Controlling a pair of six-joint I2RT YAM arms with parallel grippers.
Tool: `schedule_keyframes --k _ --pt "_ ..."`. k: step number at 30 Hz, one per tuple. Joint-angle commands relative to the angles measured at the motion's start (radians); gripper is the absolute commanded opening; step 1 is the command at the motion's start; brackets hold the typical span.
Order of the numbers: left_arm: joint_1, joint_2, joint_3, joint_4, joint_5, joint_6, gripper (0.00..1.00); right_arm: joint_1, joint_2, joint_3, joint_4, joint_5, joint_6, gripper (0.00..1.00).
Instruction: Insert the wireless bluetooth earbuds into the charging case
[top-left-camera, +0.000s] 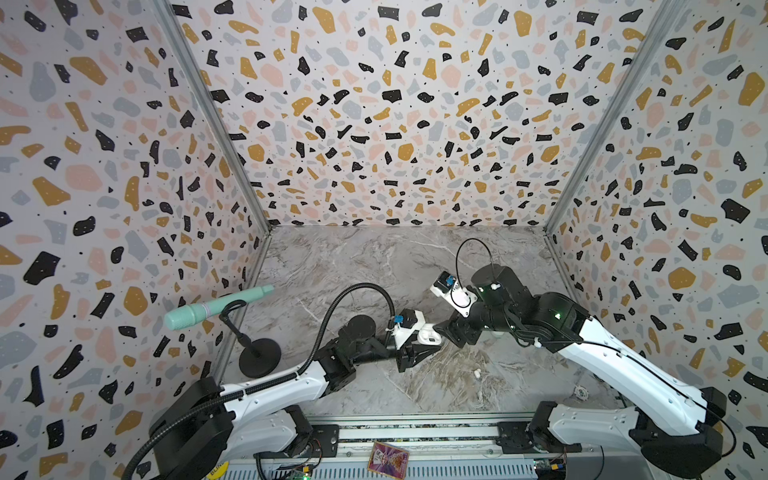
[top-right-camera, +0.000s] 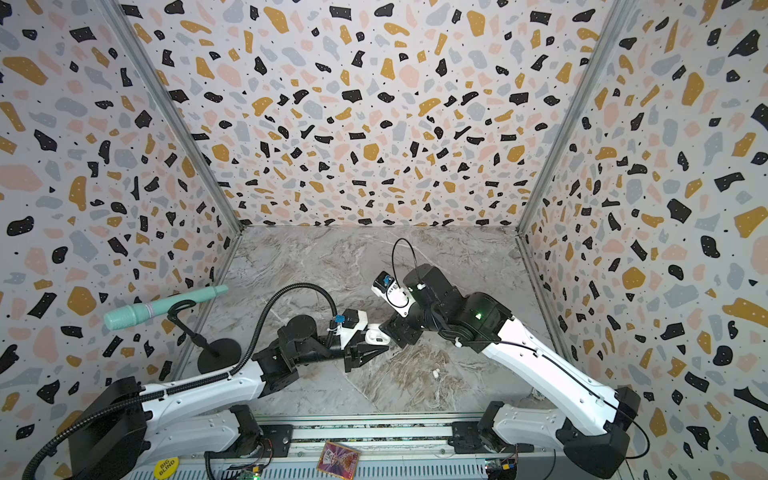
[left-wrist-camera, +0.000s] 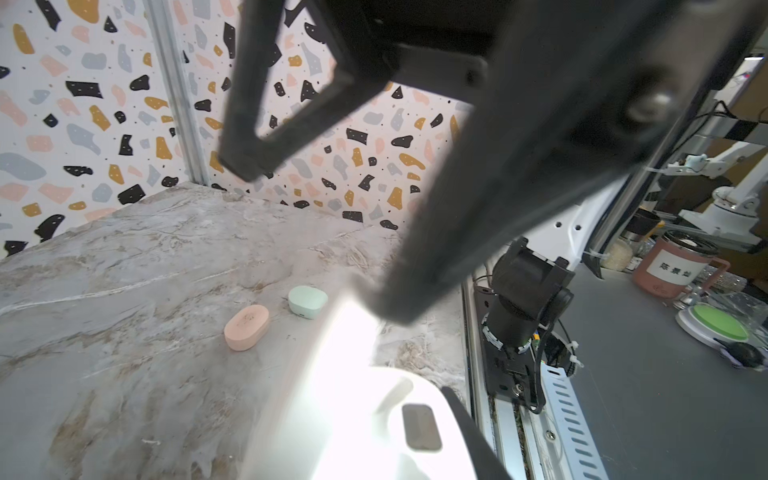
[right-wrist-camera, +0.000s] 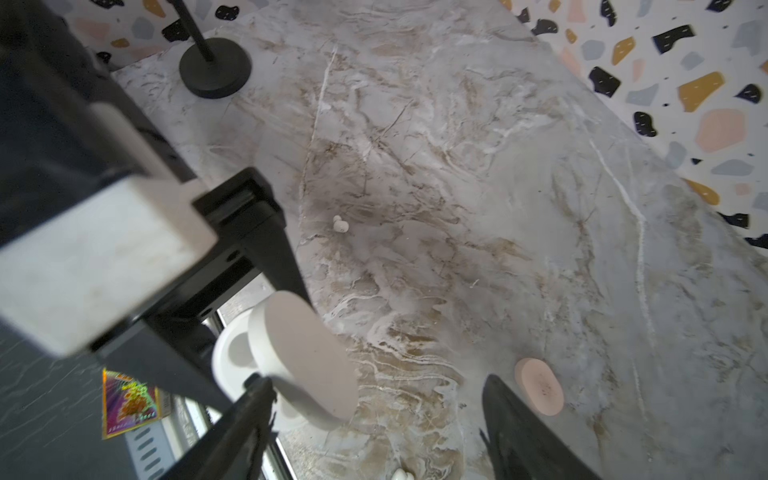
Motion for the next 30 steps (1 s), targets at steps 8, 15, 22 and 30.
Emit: schedule_keyframes --k 8,15,22,30 --pt "-0.008 -0.036 0.023 0.081 0.027 0.009 0.2 -0.013 0.031 0.06 -0.007 0.025 0.028 0.82" --pt "-0.004 -0.022 -0.047 0.201 -0.032 -0.042 0.2 -0.038 0.003 0.072 -0.031 -0.109 0.062 0.88" --pt "-0.003 0.061 -0.087 0.362 -0.051 -0.086 0.21 -0.107 -0.028 0.097 -0.074 -0.237 0.151 0.96" --pt "-0.002 0.068 -0.12 0.382 -0.079 -0.06 0.21 -0.231 -0.11 -0.05 -0.163 -0.195 0.367 0.99"
